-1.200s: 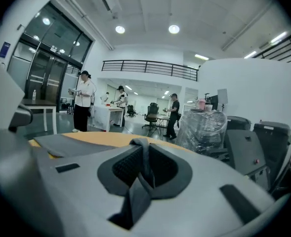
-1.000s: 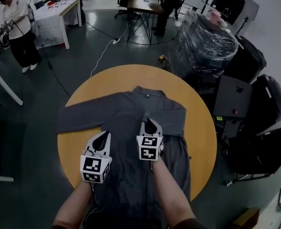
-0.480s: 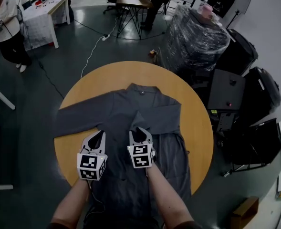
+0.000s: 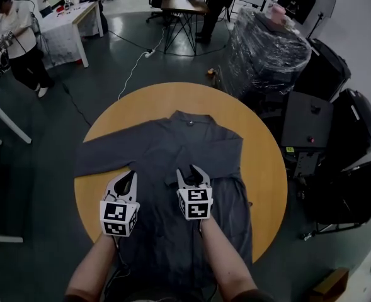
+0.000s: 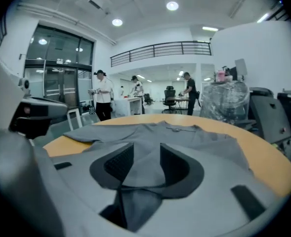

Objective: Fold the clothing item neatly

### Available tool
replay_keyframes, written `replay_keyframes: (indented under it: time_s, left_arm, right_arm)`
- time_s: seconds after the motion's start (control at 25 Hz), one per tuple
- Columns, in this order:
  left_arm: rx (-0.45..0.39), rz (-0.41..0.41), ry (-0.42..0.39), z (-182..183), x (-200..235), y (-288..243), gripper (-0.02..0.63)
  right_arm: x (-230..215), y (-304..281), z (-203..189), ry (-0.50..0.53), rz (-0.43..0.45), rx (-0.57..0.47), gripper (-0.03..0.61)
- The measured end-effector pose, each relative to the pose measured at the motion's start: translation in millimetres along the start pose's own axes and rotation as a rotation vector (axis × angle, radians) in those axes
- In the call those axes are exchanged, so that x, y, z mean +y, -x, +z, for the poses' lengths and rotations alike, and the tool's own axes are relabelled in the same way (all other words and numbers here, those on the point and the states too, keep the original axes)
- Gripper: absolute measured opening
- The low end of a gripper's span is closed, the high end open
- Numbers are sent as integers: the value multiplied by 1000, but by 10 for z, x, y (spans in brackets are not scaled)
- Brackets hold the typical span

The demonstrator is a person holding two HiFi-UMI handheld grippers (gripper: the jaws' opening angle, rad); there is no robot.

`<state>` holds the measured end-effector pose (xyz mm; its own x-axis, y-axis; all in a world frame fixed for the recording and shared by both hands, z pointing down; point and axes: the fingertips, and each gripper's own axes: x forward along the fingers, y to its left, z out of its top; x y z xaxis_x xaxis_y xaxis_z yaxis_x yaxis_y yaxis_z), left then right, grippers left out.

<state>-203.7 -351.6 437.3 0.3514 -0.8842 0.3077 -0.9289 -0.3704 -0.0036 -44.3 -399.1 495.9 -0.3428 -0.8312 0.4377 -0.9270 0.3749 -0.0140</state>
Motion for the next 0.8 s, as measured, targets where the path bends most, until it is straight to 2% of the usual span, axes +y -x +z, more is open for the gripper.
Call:
replay_keyframes:
  time_s: [0.08, 0.2, 0.36, 0.48, 0.52, 0.6, 0.72, 0.8]
  left_arm:
    - [3, -4, -28, -10, -37, 51, 8]
    - [5, -5, -62, -33, -30, 128, 8]
    - [16, -17, -7, -135, 72, 90, 9]
    - [11, -52, -14, -160, 168, 8, 8]
    - [8, -71, -20, -155, 206, -23, 8]
    - [6, -109, -28, -157, 296, -68, 8]
    - [12, -146, -18, -180, 482, -117, 8]
    - [13, -166, -20, -173, 609, -157, 8]
  right_arm:
    - [-275, -1, -192, -87, -47, 69, 155]
    - [-462, -36, -410, -190, -73, 150, 155]
    - [-529, -167, -608, -199, -111, 209, 155]
    - [-539, -269, -690, -180, -144, 251, 152]
    - [-555, -283, -683, -168, -167, 257, 127]
    - [-566, -265, -628, -172, -217, 249, 5]
    - [-419, -248, -371, -230, -221, 198, 5]
    - [-276, -300, -93, -228, -219, 152, 5]
